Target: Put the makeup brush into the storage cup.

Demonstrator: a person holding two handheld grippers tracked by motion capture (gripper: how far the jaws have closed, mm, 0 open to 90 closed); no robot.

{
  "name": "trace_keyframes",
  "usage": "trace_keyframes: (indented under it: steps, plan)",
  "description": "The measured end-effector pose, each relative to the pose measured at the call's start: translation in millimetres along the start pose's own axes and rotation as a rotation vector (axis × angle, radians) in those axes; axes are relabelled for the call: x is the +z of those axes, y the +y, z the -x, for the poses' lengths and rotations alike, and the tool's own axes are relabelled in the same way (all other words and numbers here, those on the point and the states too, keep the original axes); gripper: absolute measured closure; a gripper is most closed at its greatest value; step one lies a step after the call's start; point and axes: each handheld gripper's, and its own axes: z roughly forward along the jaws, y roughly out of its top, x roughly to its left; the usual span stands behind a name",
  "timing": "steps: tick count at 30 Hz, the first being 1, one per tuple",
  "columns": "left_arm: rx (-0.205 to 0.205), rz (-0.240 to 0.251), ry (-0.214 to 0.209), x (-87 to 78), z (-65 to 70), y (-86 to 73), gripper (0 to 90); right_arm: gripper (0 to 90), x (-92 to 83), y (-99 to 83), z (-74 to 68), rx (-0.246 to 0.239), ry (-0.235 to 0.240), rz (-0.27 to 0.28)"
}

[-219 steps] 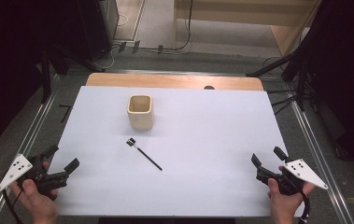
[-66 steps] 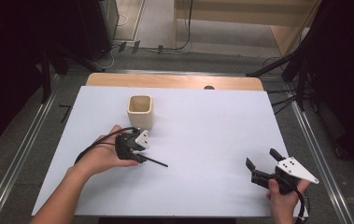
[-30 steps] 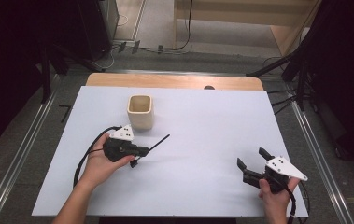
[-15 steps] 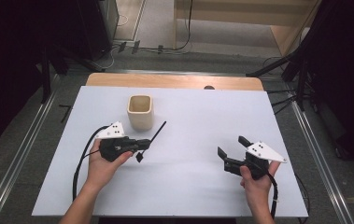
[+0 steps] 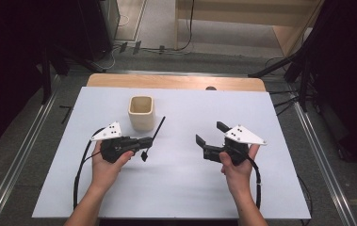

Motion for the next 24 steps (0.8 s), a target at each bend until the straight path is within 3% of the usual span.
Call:
trace_keyframes:
  steps: [5,9,17,24]
  plan:
    - [-0.004,0.032,0.001,0.9,4.5,1.2,87.1,14.1,7.7,7.8,-9.2,0.011,0.046,-0.004]
    - [-0.008,0.06,-0.006,3.5,7.9,0.7,87.1,14.3,10.3,8.1,-13.8,0.068,0.086,0.004]
    - [-0.018,0.1,-0.015,14.6,16.5,-6.6,87.0,16.4,10.8,9.4,-27.3,0.13,0.14,0.011]
    - [-0.017,0.12,-0.03,22.0,24.4,-8.9,87.1,32.4,14.7,5.8,-41.6,0.18,0.171,0.016]
